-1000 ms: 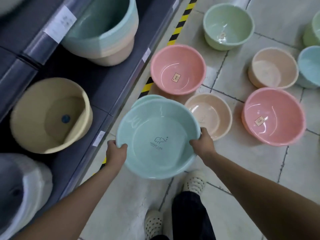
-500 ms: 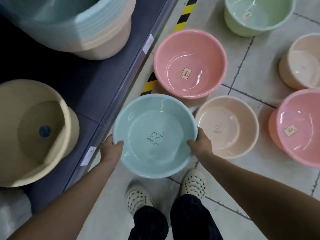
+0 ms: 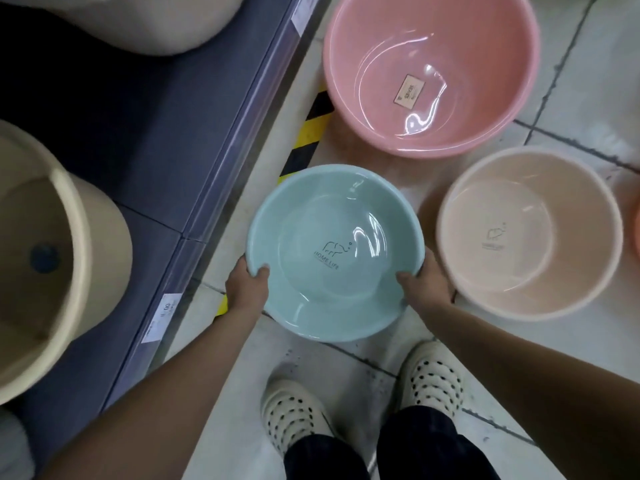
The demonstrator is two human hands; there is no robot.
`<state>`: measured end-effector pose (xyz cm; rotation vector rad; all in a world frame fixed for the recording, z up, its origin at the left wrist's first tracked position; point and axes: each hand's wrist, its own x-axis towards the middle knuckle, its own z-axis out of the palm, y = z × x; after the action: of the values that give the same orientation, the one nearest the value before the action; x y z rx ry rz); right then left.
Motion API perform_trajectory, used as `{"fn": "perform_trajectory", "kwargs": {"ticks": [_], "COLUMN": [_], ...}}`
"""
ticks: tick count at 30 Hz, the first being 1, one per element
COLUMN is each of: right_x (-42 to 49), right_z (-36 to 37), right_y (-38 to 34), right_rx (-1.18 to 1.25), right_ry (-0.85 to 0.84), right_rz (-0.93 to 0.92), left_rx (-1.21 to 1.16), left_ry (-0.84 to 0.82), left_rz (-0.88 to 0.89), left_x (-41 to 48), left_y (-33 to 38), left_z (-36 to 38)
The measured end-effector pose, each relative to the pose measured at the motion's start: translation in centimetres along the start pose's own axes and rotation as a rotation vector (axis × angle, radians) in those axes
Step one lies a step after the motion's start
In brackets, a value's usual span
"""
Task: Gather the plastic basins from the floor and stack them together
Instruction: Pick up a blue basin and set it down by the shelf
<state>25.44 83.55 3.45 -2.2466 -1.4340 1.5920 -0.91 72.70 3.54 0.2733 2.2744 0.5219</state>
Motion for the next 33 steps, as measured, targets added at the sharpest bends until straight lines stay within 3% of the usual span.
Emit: {"fn": "perform_trajectory", "kwargs": {"ticks": [8, 14, 24, 33], "right_x": [-2.4, -6.9, -5.3, 1.9], "right_z": [-3.3, -11.2, -25.9, -25.0], "right_y": [-1.5, -2.9, 2.5, 9.8], "right_rx": [0.184, 0.281, 0.356, 0.442], "right_ry": [-0.121, -0.033, 0.287, 0.311], "right_rz": [0.060, 0.035, 0.080, 0.214], "left_rx": [-0.023, -0.169, 0.018, 0.255], "left_ry": [0.080, 0.076, -0.169, -0.218], "left_rz": [0.096, 0.206, 0.460, 0.427], "left_x": [-3.7, -10.5, -13.9, -10.0], "left_y": [5.2, 11.7, 21.6, 20.6], "left_z": [-2.9, -4.0, 10.3, 21.0]}}
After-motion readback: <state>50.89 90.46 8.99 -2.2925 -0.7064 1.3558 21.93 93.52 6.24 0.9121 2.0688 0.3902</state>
